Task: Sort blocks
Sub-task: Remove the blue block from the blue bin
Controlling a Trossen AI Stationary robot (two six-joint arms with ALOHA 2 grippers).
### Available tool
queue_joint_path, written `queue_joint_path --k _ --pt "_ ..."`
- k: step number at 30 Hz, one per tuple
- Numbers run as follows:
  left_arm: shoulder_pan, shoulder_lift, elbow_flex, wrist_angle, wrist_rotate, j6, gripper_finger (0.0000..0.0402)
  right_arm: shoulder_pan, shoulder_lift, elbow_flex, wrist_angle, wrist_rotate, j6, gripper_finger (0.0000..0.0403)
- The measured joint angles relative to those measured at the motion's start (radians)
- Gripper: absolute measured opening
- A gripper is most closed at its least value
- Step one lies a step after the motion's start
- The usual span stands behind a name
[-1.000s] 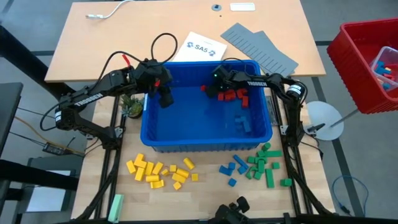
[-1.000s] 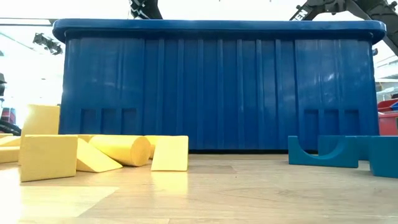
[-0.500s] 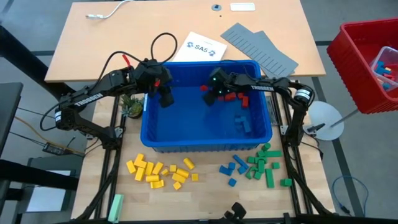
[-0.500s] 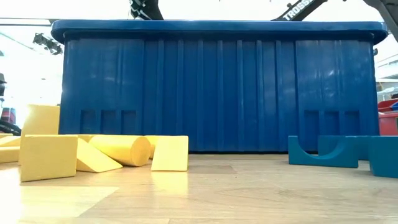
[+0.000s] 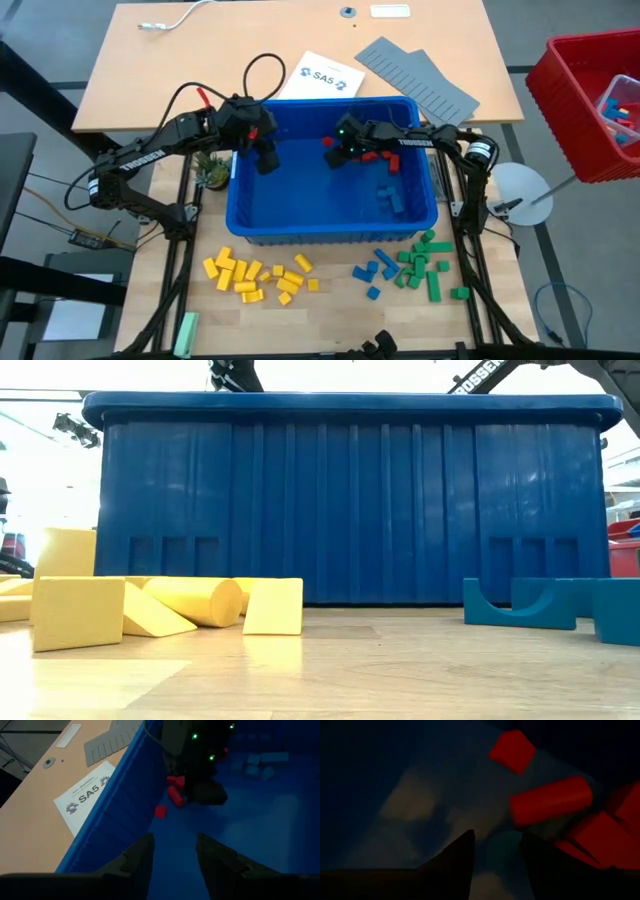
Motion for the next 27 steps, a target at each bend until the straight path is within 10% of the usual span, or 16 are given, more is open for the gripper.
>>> queue_joint_path --k 27 --pt "0.0 0.0 0.0 0.0 0.004 0.0 0.0158 0.033 0.098 0.001 0.033 0.027 0.013 0.0162"
